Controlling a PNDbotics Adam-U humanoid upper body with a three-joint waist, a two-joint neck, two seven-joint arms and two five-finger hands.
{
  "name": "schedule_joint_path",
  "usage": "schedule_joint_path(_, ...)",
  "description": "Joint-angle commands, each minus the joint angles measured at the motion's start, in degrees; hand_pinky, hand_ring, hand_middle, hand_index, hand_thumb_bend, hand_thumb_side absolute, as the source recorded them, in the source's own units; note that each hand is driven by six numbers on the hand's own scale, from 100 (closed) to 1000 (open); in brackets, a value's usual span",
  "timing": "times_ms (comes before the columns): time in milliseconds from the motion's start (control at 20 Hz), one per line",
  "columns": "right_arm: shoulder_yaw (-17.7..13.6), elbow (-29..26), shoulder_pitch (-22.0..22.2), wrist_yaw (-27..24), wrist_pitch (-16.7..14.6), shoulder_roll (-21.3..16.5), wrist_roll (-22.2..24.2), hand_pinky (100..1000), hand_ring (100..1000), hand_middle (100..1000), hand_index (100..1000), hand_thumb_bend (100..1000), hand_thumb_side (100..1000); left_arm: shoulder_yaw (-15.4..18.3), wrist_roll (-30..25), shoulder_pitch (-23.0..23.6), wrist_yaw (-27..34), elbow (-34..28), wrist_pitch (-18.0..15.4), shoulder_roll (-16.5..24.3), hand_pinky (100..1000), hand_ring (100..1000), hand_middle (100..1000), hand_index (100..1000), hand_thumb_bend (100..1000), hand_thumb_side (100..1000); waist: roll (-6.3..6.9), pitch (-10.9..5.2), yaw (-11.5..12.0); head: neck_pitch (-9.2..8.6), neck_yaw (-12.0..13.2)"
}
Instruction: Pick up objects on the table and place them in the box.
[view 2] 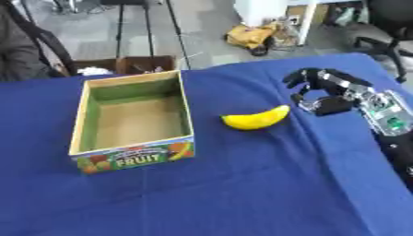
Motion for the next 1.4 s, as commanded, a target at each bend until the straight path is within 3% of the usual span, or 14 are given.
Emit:
schedule_joint_path(50,0.2,0.1,-1.4,2.7,-9.0,-0.8,6.9,677,839,829,860,100,229,-0.1,-0.2,-0.7,0.3,-0.7,0.0,1.2,504,699,468,569,242,1000,-0.18,-0.61,0.1,-0.28,-0.3)
schedule_joint_path(550,1.0,2.7,-2.8,7.9,-10.7,1.3,4.9,681,842,832,864,100,267,-0.4,-0.6,-1.2,0.4,-0.7,0.2,0.7,504,700,469,568,242,1000,-0.09,-0.10,1.0,-0.42,-1.0)
schedule_joint_path(750,1.4,2.4,-3.4,10.7,-12.0,1.8,4.0,721,853,838,868,100,214,-0.5,-0.8,-1.3,0.3,-0.7,0.2,0.6,504,701,469,568,242,1000,-0.02,0.06,1.3,-0.43,-1.2)
schedule_joint_path(800,1.5,2.0,-3.5,11.7,-12.6,1.9,3.6,766,862,841,871,100,200,-0.5,-0.8,-1.2,0.3,-0.7,0.2,0.5,504,701,469,568,242,1000,-0.01,0.09,1.3,-0.40,-1.2)
schedule_joint_path(1400,3.2,-2.1,-4.0,24.7,-17.9,3.0,-0.6,883,888,848,880,100,206,-0.6,-0.9,-1.3,0.1,-0.6,0.4,0.3,504,702,471,568,244,1000,-0.22,0.19,1.4,-0.45,-1.8)
